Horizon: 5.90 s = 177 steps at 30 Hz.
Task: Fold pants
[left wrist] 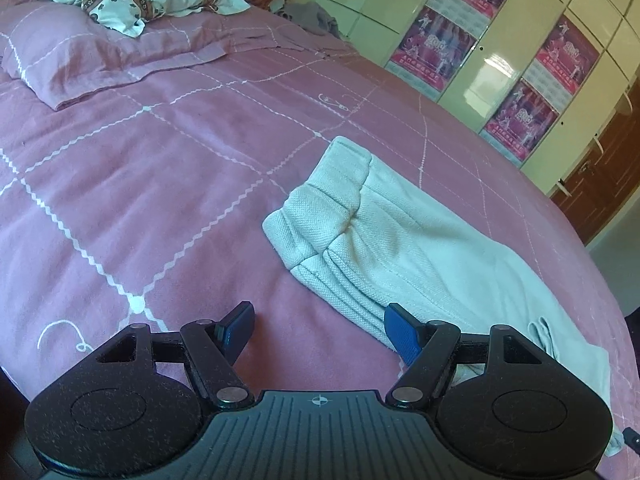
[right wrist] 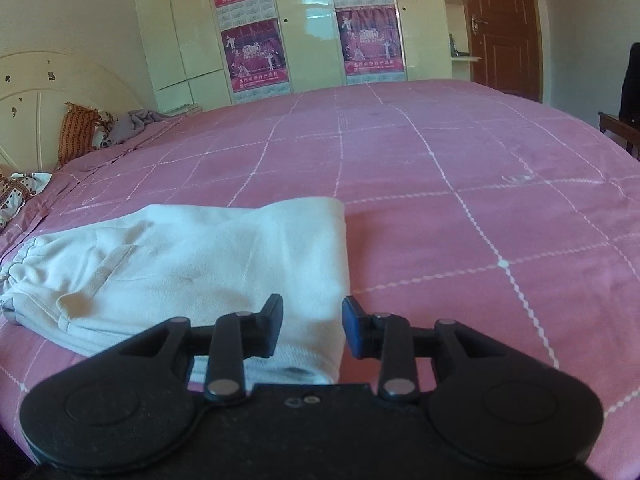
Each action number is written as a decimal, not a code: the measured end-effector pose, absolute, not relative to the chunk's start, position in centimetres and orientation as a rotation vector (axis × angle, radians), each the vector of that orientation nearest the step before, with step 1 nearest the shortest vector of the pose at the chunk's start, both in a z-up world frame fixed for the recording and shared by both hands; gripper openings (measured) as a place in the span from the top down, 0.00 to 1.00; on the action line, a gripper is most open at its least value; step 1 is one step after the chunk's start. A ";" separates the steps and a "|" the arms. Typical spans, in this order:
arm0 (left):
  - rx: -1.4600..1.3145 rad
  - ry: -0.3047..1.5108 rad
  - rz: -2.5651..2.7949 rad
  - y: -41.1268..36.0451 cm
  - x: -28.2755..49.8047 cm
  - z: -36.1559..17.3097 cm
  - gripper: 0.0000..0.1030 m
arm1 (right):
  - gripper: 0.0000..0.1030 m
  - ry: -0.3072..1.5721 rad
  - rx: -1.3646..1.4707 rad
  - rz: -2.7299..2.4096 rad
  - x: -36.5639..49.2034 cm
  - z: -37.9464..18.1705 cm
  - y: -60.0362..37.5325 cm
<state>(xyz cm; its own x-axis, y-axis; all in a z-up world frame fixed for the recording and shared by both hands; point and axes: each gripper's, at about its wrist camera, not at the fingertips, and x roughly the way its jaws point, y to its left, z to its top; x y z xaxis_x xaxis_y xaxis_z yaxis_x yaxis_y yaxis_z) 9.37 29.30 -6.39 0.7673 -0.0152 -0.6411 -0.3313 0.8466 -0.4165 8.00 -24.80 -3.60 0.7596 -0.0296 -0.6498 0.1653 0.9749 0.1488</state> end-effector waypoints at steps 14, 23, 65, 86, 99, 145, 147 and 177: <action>-0.534 0.695 0.182 29.3 9.7 -6.5 0.31 | 0.69 0.745 0.210 -0.122 5.8 -5.1 -23.8; -0.530 0.702 0.184 29.1 10.0 -6.6 0.31 | 0.72 0.751 0.037 -0.193 8.1 -6.7 -22.3; -1.029 0.454 0.071 32.5 13.9 -12.1 0.73 | 0.57 0.654 0.096 -0.223 12.2 -3.8 -22.1; 0.328 0.636 -0.554 -18.3 26.5 -0.7 0.72 | 0.50 0.408 0.485 -0.651 2.6 -4.0 -39.0; 0.027 0.523 -0.503 -12.5 22.0 0.5 0.19 | 0.47 0.362 0.539 -0.622 1.1 -4.2 -39.4; -0.224 0.533 -0.182 3.6 20.2 -10.2 0.19 | 0.71 0.459 0.705 -0.024 10.6 -0.2 -22.1; -0.235 0.541 -0.185 3.8 20.1 -10.7 0.19 | 0.71 0.431 0.661 -0.079 9.3 0.3 -22.5; -0.219 0.418 -0.228 2.7 17.4 -4.5 0.57 | 0.64 0.519 0.355 -0.149 5.7 0.4 -24.0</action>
<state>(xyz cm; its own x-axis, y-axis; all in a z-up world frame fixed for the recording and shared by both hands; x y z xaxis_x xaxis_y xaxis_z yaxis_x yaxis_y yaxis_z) 17.44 2.70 -4.49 0.8890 -0.2628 -0.3749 0.1733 0.9511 -0.2557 5.68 -23.99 0.40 0.8592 -0.0501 -0.5091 0.2281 0.9283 0.2937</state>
